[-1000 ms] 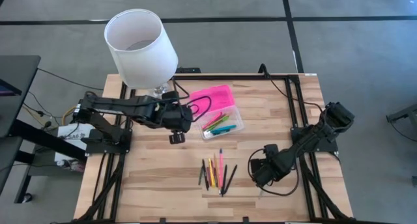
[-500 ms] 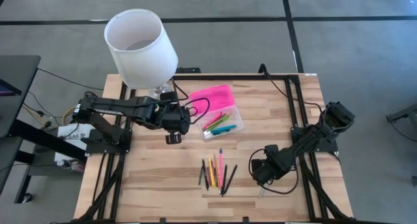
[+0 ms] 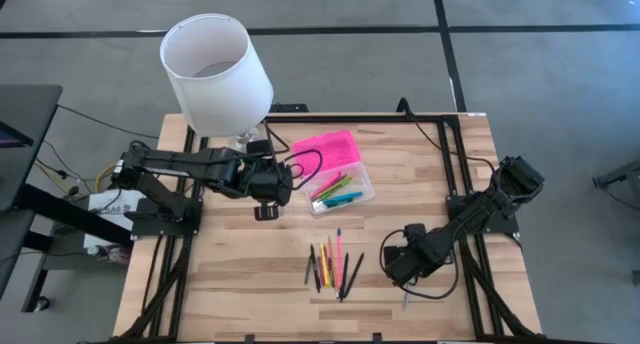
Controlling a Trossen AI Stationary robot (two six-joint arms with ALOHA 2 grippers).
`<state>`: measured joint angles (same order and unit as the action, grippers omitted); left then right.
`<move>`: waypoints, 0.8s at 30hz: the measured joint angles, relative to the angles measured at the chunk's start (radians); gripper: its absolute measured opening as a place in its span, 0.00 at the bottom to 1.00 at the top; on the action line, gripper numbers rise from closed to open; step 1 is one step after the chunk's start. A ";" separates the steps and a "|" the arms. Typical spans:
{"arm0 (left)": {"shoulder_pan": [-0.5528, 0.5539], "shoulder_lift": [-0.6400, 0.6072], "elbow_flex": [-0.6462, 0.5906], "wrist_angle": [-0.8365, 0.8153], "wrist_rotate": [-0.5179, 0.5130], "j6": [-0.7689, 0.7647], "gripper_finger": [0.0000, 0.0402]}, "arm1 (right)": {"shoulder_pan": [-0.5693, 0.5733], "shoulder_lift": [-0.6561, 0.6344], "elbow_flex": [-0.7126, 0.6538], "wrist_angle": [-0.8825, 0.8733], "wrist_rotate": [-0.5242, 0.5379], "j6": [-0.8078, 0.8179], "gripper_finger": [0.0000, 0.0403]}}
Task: Pick & place school supplies into a supply box
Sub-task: Put the blue scissors into the pink supply box
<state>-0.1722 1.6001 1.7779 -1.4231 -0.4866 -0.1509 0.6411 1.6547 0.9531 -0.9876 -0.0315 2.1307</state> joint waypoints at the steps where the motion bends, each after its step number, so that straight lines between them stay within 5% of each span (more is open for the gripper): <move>1: 0.000 0.000 0.000 0.000 0.000 0.000 0.36 | 0.000 0.000 0.002 -0.009 0.000 0.000 0.39; 24: 0.000 0.000 0.000 0.000 0.000 0.000 0.36 | 0.006 -0.003 -0.115 0.138 0.005 -0.008 0.38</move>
<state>-0.1722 1.6005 1.7779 -1.4235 -0.4866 -0.1513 0.6472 1.6512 0.8383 -0.8494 -0.0260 2.1229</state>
